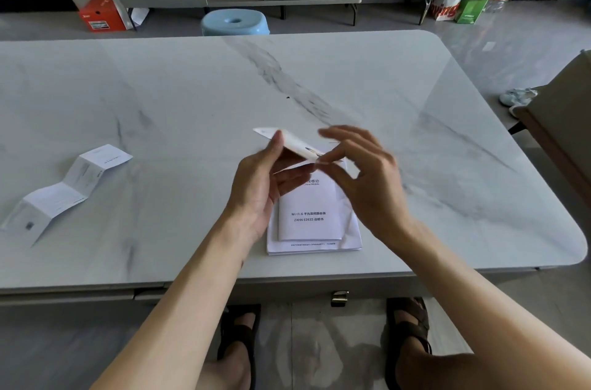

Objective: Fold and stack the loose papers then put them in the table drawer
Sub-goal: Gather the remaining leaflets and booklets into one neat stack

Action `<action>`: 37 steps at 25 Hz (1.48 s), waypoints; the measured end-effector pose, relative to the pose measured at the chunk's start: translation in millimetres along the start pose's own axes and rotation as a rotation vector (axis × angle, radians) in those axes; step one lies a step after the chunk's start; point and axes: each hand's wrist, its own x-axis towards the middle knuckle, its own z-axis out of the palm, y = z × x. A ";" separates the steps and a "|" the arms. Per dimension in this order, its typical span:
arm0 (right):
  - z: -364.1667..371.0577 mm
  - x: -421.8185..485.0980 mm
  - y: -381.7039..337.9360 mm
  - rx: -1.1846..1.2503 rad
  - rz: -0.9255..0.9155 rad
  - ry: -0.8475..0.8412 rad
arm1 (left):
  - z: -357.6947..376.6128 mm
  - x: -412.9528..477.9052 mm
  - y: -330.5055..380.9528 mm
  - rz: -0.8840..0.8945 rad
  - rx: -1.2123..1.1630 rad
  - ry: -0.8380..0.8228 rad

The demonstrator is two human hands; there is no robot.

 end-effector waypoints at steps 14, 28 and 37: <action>6.5 -12.5 11.5 0.190 0.801 -0.328 | -27.1 4.5 -16.3 0.054 0.863 0.081; 31.1 -25.6 16.9 -0.197 0.661 -0.376 | -35.8 9.5 -27.5 0.156 1.253 0.110; 32.9 -24.8 12.7 -0.359 0.596 -0.439 | -36.4 9.9 -29.0 0.195 1.250 0.102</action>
